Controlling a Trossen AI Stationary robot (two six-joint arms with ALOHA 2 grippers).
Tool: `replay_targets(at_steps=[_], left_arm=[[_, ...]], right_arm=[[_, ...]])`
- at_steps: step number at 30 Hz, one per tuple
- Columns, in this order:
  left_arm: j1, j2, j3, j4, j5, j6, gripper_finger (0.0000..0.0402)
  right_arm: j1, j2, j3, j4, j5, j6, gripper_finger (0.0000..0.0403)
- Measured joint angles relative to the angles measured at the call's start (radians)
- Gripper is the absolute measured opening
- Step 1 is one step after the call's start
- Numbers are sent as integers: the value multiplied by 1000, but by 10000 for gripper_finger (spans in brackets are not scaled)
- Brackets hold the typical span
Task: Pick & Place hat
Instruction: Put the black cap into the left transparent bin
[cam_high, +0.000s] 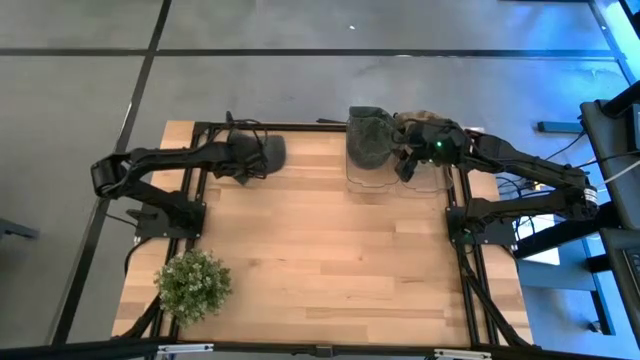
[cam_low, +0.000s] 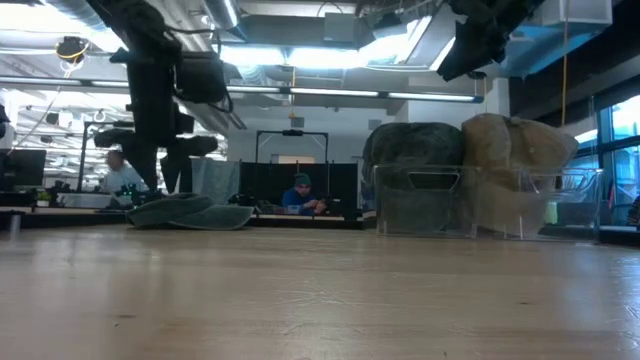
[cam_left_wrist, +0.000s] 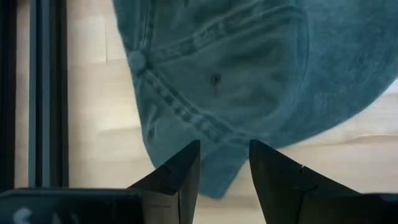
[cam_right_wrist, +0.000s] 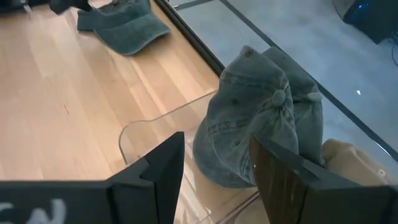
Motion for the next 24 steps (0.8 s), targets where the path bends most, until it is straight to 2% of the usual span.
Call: replay_targets(at_steps=[6,15,19,24], left_arm=[[38,0,-37,92,-51,106,132],[95,33,-77,174,73,257,132],[94,77,-77,182,76,336,132],[94,155,-76,186,87,365,132]], right_arm=[[0,0,0,4,0,1,181],[0,0,0,3,0,1,181],[0,0,0,3,0,1,181],[0,0,0,3,-1,2,181]])
